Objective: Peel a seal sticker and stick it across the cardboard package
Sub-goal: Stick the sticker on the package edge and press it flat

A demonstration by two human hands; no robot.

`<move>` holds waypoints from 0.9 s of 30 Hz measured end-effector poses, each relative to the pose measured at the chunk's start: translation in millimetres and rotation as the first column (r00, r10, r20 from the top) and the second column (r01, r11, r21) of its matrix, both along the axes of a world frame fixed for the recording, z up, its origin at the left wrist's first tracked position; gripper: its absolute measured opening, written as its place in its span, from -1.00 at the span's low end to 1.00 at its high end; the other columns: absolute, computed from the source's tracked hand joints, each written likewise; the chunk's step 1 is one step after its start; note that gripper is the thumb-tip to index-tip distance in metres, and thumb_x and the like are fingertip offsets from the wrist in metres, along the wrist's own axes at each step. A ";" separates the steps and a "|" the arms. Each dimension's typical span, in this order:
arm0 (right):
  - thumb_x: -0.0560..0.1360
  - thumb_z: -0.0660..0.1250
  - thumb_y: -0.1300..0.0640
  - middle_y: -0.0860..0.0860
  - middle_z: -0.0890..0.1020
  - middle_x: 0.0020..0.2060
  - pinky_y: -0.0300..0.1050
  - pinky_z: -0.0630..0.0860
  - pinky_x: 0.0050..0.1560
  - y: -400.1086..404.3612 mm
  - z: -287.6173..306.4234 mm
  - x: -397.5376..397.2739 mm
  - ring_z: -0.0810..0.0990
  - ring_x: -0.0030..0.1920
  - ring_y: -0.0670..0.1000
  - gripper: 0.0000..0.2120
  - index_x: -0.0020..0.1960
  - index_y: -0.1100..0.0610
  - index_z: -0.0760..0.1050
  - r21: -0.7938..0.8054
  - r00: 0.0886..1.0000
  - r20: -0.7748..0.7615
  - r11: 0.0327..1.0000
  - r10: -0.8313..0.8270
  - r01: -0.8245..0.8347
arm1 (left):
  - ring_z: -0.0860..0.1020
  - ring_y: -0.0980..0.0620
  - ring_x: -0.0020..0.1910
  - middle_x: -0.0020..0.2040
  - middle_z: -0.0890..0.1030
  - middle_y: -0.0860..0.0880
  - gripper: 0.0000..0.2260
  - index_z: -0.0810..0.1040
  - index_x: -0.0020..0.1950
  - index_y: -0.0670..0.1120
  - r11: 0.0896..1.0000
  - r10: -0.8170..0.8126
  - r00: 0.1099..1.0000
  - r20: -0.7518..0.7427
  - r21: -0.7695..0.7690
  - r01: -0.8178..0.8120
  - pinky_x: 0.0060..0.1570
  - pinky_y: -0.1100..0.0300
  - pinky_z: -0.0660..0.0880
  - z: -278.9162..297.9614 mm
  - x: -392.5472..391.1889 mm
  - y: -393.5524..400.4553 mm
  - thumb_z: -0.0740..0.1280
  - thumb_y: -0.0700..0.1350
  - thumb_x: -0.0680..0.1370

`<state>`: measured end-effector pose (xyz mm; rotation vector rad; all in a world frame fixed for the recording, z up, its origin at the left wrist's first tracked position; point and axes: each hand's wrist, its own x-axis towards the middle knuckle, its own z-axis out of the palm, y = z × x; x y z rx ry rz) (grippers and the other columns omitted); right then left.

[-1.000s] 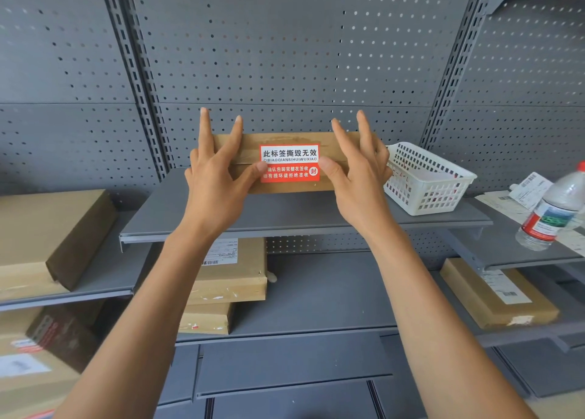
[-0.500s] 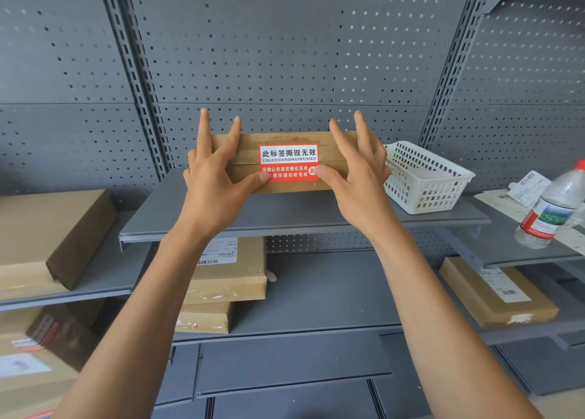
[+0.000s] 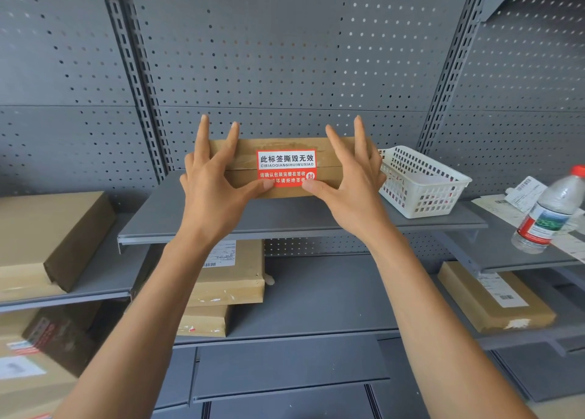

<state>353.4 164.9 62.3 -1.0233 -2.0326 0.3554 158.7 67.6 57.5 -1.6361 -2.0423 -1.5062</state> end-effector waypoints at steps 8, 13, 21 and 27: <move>0.54 0.41 -0.02 -0.13 0.02 0.67 0.32 -0.01 0.58 -1.5 3.3 6.2 -0.06 0.64 -0.02 -0.39 0.55 -0.15 0.32 -0.053 0.983 -0.160 0.994 0.084 -0.094 | 0.16 -0.01 0.55 0.68 0.01 0.10 -0.35 0.27 0.60 0.14 1.000 0.004 0.999 0.045 0.012 -0.004 0.52 -0.15 0.11 2.8 -1.4 -1.3 0.36 0.17 0.53; 0.55 0.35 -0.15 -0.08 0.25 0.60 0.31 0.14 0.52 -5.1 3.6 -15.4 0.11 0.59 0.02 -0.57 0.38 -0.08 0.51 -0.059 0.942 -0.321 0.995 -0.094 0.079 | 0.23 -0.01 0.54 0.66 0.16 0.04 -0.49 0.43 0.52 0.08 0.984 0.127 0.981 0.147 0.102 -0.143 0.31 0.10 0.03 8.6 22.8 5.0 0.36 0.17 0.59; 0.56 0.41 -0.01 -0.06 0.17 0.64 0.38 0.14 0.50 2.2 1.0 -4.7 0.06 0.60 0.10 -0.53 0.46 -0.12 0.45 -0.013 0.981 -0.194 1.000 0.022 -0.025 | 0.17 0.02 0.53 0.69 -0.02 0.04 -0.40 0.32 0.58 0.13 0.995 0.089 0.995 0.044 0.036 -0.090 0.30 0.11 0.00 4.3 12.0 2.5 0.41 0.13 0.56; 0.49 0.51 0.07 -0.08 0.08 0.66 0.42 0.10 0.51 3.7 -1.1 2.2 -0.01 0.62 0.14 -0.34 0.53 -0.17 0.36 -0.025 0.995 -0.086 0.998 0.056 -0.059 | 0.15 -0.01 0.53 0.69 -0.09 0.05 -0.26 0.26 0.61 0.13 0.998 0.054 0.999 0.003 -0.021 -0.054 0.32 0.08 0.01 0.1 7.3 -0.1 0.50 0.10 0.49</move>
